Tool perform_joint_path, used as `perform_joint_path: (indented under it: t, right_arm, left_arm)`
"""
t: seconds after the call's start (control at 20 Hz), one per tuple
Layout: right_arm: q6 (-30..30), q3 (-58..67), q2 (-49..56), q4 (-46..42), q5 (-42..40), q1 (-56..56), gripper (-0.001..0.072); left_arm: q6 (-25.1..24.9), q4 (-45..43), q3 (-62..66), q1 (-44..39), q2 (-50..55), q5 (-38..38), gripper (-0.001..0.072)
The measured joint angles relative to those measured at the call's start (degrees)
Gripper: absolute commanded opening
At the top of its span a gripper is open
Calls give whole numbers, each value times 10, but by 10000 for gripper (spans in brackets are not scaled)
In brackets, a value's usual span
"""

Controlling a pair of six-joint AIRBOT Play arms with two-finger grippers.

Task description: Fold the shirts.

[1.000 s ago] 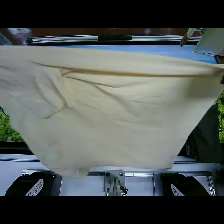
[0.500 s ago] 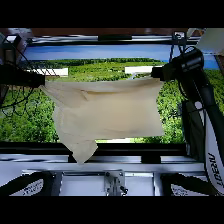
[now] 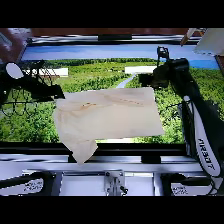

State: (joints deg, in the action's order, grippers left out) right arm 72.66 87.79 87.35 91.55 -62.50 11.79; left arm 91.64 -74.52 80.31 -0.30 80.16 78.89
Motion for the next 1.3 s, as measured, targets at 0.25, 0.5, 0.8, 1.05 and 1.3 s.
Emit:
perform_joint_path:
  t: [0.25, 0.5, 0.8, 1.05, 1.3]
  right_arm:
    - [108, -29, -77, 6, -153, -126, 504]
    - [197, -154, -155, 105, -221, -269, 504]
    - [253, -227, -179, 181, -236, -332, 504]
    - [263, -237, -183, 196, -225, -340, 504]
    - [266, -239, -183, 199, -218, -342, 504]
  left_arm:
    - [-18, 12, -94, 97, -80, 98, 398]
    - [-81, 61, -335, 215, -194, 108, 646]
    - [-162, 170, -487, 259, -233, 14, 596]
    - [-171, 198, -515, 207, -224, -66, 595]
    - [-166, 204, -521, 152, -187, -126, 305]
